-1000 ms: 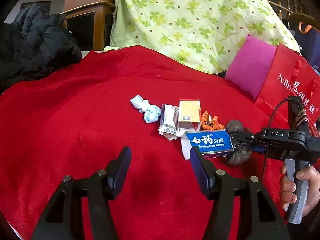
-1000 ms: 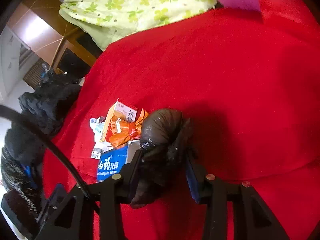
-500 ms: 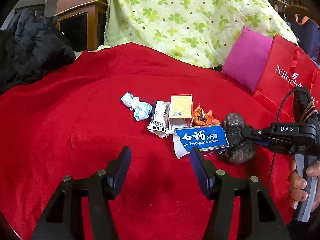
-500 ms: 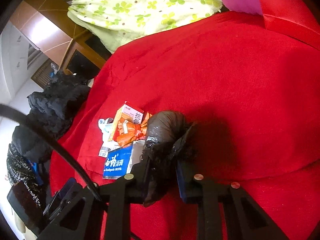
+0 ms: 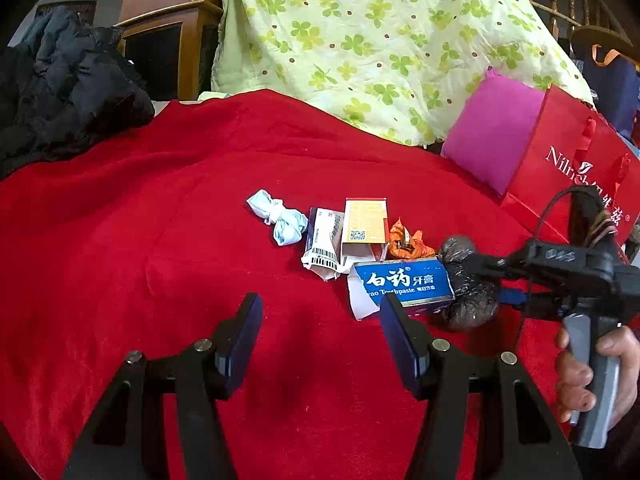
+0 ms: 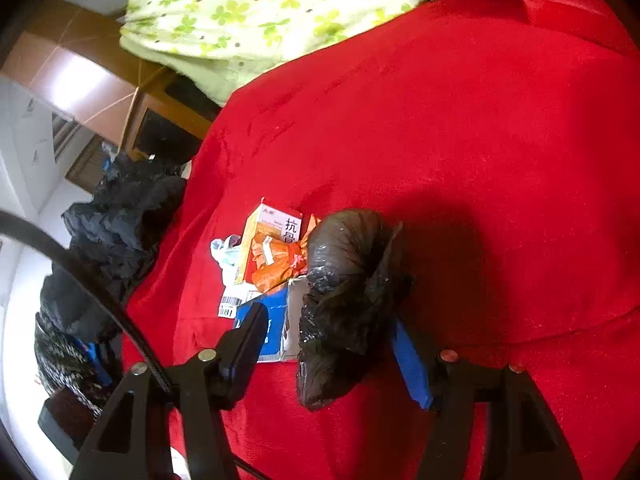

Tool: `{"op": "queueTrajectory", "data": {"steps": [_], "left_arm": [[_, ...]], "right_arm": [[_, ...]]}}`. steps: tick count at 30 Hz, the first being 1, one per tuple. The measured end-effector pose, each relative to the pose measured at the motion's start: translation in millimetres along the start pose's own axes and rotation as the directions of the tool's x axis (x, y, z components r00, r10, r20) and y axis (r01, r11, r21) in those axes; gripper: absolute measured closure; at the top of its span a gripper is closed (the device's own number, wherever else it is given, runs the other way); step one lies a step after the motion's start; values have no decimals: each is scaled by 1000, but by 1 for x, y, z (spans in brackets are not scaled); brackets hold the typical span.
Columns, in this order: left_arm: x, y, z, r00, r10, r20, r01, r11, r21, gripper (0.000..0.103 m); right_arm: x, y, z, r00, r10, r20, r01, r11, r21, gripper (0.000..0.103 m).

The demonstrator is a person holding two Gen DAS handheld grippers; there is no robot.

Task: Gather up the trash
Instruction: 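Lift the black bag with the right tool while the left tool grasps the blue toothpaste box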

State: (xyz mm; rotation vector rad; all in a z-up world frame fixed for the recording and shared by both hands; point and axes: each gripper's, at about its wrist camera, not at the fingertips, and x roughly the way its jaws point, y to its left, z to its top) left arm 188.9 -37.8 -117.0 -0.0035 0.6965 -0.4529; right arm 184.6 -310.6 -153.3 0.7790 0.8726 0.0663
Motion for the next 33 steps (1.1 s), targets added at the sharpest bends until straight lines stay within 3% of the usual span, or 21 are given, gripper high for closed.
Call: {"op": "queueTrajectory", "data": {"steps": [1, 3, 6, 8, 11, 15, 23, 28, 33], "left_arm": [[0, 0, 0, 1000, -6, 0, 6, 1000, -2, 41], [0, 0, 0, 1000, -10, -1, 10, 1000, 0, 41], [3, -2, -1, 1000, 3, -12, -3, 1000, 8, 41], [3, -1, -2, 1000, 4, -18, -4, 1000, 6, 41], [2, -2, -2, 1000, 0, -16, 0, 1000, 9, 41], [14, -1, 1, 996, -47, -70, 46, 999, -18, 41], [60, -35, 35, 982, -129, -141, 133, 991, 20, 41], [86, -45, 51, 971, -189, -147, 187, 982, -23, 41], [110, -49, 51, 951, -241, -193, 228, 970, -85, 41]], "right_arm": [[3, 1, 0, 1000, -20, -5, 20, 1000, -2, 41], [15, -2, 1, 998, -43, -36, 44, 999, 18, 62], [19, -10, 1, 999, -17, -34, 20, 996, 84, 65], [10, -8, -1, 1000, -24, -20, 25, 998, 64, 67], [-15, 0, -10, 998, -49, 27, 50, 999, -18, 67], [-53, -2, -29, 997, -66, 49, 71, 992, -103, 67], [-119, -31, -77, 997, 29, 68, -15, 981, -195, 67], [-134, -61, -110, 991, 91, 93, -71, 977, -200, 67], [-130, -93, -113, 983, 153, 99, -141, 983, -121, 67]]}}
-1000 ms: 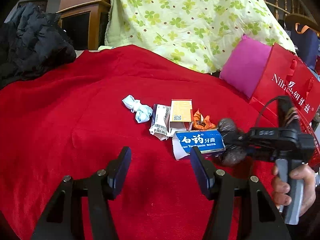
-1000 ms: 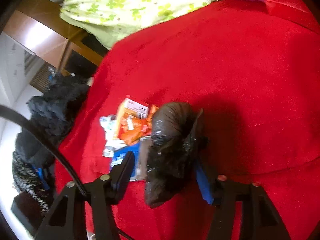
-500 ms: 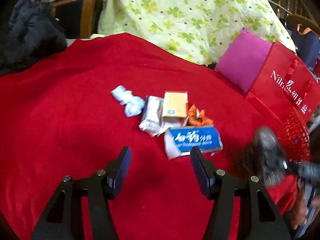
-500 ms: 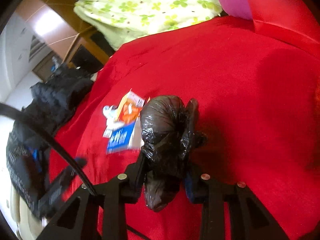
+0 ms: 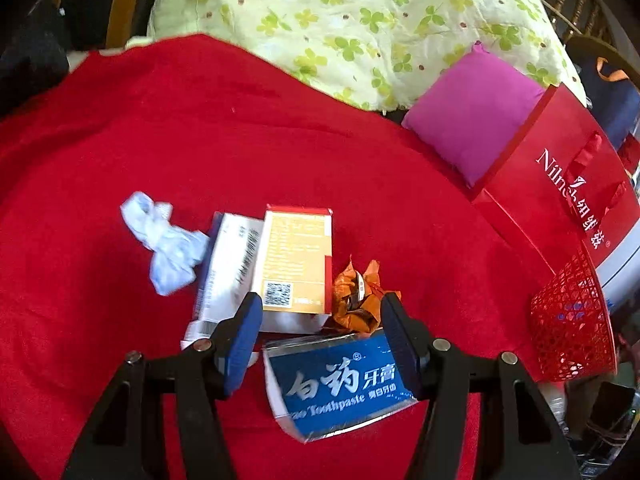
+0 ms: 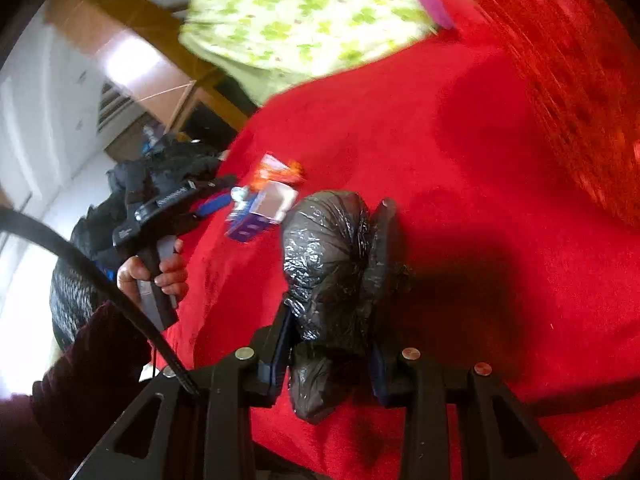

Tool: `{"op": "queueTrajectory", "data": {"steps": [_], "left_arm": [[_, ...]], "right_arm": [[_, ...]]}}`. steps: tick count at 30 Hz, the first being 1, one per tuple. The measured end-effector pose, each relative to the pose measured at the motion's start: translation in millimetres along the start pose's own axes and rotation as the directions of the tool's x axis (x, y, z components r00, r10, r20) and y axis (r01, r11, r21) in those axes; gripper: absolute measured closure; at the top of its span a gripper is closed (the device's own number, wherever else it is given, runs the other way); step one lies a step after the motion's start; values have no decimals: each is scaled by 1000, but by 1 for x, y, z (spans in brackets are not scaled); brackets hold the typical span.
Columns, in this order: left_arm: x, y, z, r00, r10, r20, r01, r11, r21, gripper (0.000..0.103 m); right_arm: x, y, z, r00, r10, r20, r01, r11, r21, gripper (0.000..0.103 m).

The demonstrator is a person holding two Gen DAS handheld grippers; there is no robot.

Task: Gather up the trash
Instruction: 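Lift the black bag with the right tool while the left tool grasps the blue toothpaste box, then carry the black bag and blue toothpaste box over the red mesh basket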

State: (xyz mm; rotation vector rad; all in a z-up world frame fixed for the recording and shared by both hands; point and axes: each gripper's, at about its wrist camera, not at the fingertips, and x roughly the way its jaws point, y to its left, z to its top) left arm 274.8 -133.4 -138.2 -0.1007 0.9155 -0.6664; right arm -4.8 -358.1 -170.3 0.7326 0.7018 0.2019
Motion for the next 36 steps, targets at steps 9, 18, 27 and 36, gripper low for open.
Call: {"op": "queueTrajectory", "data": {"steps": [9, 18, 27, 36], "left_arm": [[5, -19, -30, 993, -93, -67, 95, 995, 19, 44], [-35, -44, -74, 984, -114, -141, 135, 978, 157, 44], [-82, -57, -90, 996, -12, -86, 46, 913, 406, 33], [-67, -73, -91, 990, 71, -121, 39, 689, 724, 31]], "right_arm": [[5, 12, 6, 999, 42, 27, -41, 998, -38, 67], [12, 22, 9, 999, 30, 41, -27, 997, -71, 67], [9, 16, 8, 999, 31, 36, -28, 997, -69, 67], [13, 13, 7, 1000, 11, 17, -10, 998, -65, 67]]}}
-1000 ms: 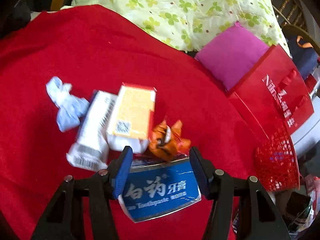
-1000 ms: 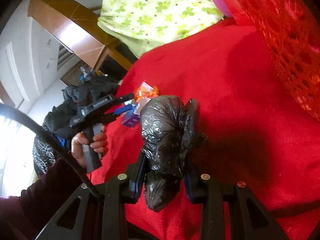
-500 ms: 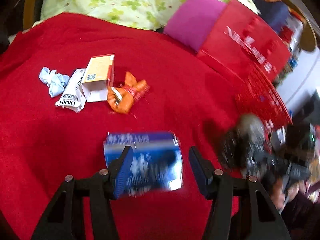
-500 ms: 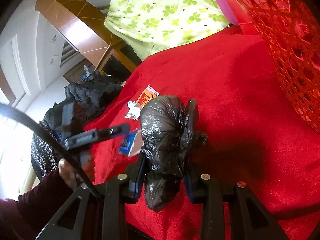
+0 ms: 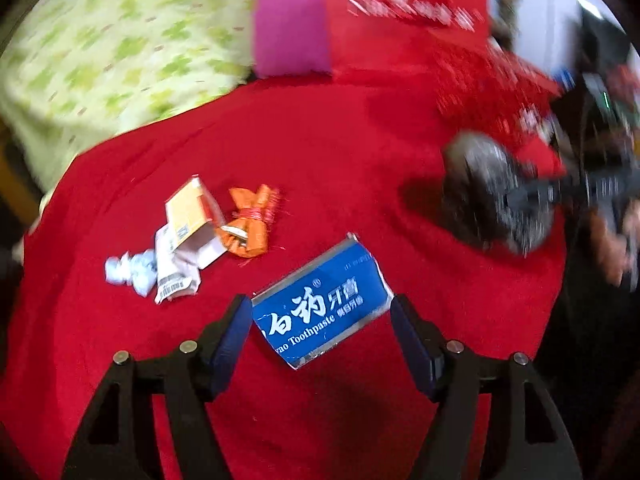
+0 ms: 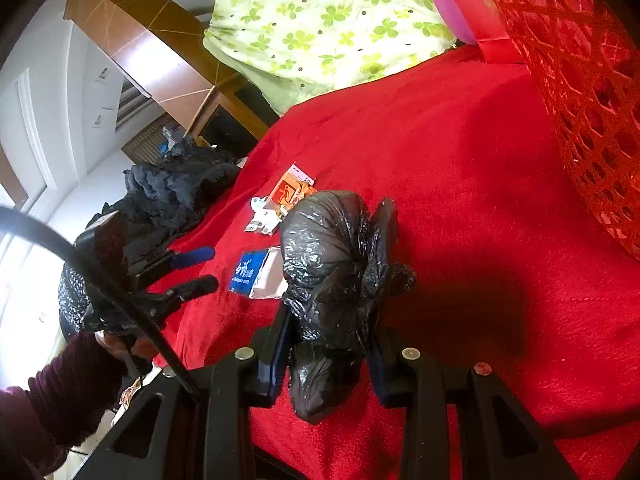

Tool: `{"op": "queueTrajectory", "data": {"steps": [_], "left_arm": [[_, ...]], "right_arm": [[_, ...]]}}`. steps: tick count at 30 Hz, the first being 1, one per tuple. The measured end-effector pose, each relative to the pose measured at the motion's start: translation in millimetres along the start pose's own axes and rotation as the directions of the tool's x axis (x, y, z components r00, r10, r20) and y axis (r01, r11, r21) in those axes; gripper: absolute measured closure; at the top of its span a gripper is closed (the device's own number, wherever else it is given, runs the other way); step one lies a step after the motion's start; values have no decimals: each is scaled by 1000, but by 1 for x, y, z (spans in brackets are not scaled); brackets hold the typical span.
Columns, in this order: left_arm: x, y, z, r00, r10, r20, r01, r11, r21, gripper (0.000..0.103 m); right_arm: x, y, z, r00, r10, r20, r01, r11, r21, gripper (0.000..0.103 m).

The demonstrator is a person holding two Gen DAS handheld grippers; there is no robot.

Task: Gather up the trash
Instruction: 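Carry the black bag and blue toothpaste box over the red mesh basket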

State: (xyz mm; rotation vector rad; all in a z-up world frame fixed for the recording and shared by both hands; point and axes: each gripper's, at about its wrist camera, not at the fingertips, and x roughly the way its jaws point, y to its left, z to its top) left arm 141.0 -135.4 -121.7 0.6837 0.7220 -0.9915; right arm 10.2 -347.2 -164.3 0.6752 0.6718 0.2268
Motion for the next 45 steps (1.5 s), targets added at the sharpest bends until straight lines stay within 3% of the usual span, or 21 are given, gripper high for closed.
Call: {"op": "queueTrajectory", "data": {"steps": [3, 8, 16, 20, 26, 30, 32, 39, 45], "left_arm": [[5, -6, 0, 1000, 15, -15, -12, 990, 138, 31], [12, -6, 5, 999, 52, 8, -53, 963, 263, 31], [26, -9, 3, 996, -53, -70, 76, 920, 383, 31], [24, -8, 2, 991, -106, -84, 130, 920, 369, 31], [30, -13, -5, 990, -107, -92, 133, 929, 345, 31], [28, -19, -13, 993, -99, -67, 116, 934, 338, 31], [29, -22, -13, 998, -49, -38, 59, 937, 344, 31], [28, 3, 7, 1000, -3, 20, -1, 975, 222, 31], [47, 16, 13, 992, -117, -42, 121, 989, 90, 31]], "right_arm": [[2, 1, 2, 1000, -2, -5, 2, 1000, 4, 67], [8, -2, 3, 1000, -4, -18, 4, 1000, 30, 67], [14, -6, 4, 1000, -7, -30, 9, 999, 47, 67], [16, -4, 3, 999, -8, -33, 9, 999, 49, 67], [18, -1, 3, 999, -4, -34, 6, 999, 38, 67], [17, -1, 3, 1000, -3, -31, 4, 1000, 25, 67], [17, 0, 4, 1000, -2, -30, 3, 1000, 22, 67], [17, 8, 2, 999, -11, -30, 10, 1000, -20, 67], [18, 13, 2, 999, -22, -30, 21, 999, -38, 67]]}}
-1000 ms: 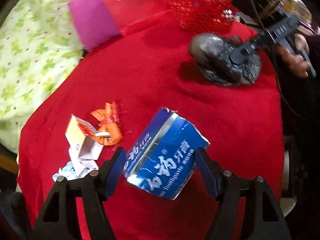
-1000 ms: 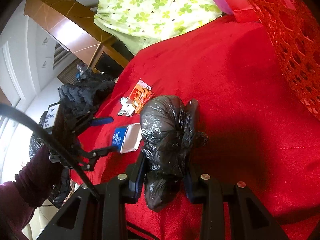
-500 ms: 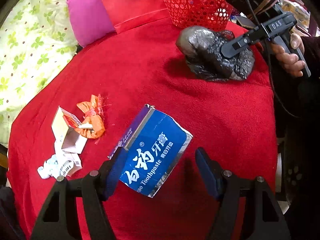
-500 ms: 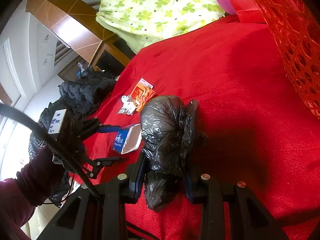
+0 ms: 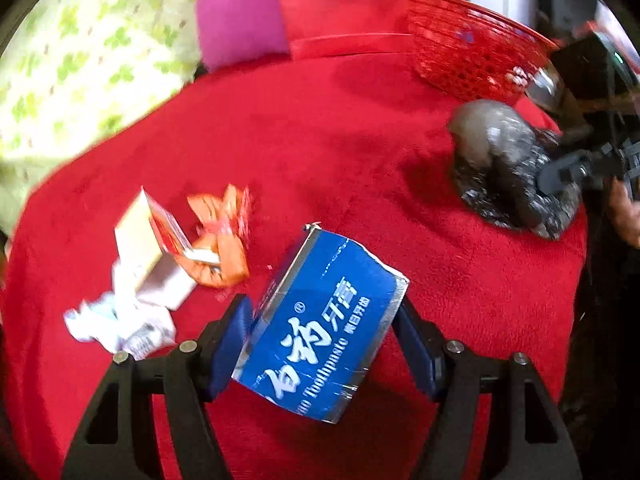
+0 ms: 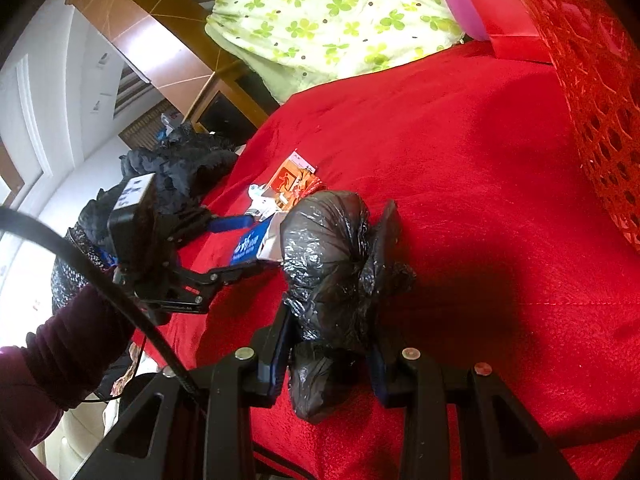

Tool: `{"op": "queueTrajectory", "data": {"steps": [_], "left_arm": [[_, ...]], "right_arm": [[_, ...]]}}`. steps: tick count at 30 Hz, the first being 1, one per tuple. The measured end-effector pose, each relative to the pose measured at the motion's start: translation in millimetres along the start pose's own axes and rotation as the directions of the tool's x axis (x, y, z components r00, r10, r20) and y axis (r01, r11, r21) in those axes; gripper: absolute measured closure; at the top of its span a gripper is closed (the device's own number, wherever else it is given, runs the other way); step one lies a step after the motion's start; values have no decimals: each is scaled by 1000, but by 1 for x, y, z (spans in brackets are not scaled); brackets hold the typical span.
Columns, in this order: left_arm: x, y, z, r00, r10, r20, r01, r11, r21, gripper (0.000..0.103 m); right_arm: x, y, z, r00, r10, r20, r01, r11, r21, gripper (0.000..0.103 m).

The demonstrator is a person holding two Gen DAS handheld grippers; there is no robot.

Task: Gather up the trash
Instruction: 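Carry the black bag and blue toothpaste box over the red mesh basket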

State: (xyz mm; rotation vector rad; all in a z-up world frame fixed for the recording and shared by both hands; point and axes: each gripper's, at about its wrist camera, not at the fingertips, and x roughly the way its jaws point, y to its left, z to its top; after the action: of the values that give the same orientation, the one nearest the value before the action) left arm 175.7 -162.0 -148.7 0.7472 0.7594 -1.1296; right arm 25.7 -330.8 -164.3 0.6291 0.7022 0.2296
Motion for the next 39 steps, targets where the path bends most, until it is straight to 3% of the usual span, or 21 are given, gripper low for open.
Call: {"op": "queueTrajectory", "data": {"steps": [5, 10, 15, 19, 25, 33, 37, 39], "left_arm": [[-16, 17, -8, 996, -22, 91, 38, 984, -173, 36], [-34, 16, -13, 991, 53, 121, -12, 948, -319, 40], [-48, 2, -27, 982, 145, 117, -79, 891, -447, 41], [-61, 7, -42, 973, 176, 147, -72, 842, -535, 41], [-98, -9, -38, 941, 247, 234, -56, 791, -610, 41], [-137, -40, 5, 889, 357, 288, -105, 770, -630, 41], [-152, -56, 30, 873, 366, 322, -91, 771, -630, 41], [-157, -65, 47, 868, 350, 351, -68, 785, -615, 41]], "right_arm": [[-4, 3, -1, 1000, -3, 24, 3, 1000, -8, 67], [-13, 9, -4, 999, -16, 50, 17, 999, -29, 67], [-30, 22, -6, 996, -26, 86, 31, 998, -52, 67], [-50, 38, -2, 992, -22, 123, 31, 997, -71, 67], [-86, 71, 7, 980, -17, 198, 45, 989, -138, 67], [-130, 85, 20, 959, -57, 276, 97, 986, -134, 67], [-153, 87, 25, 944, -78, 321, 125, 984, -128, 67], [-167, 85, 27, 934, -91, 347, 140, 983, -119, 67]]}}
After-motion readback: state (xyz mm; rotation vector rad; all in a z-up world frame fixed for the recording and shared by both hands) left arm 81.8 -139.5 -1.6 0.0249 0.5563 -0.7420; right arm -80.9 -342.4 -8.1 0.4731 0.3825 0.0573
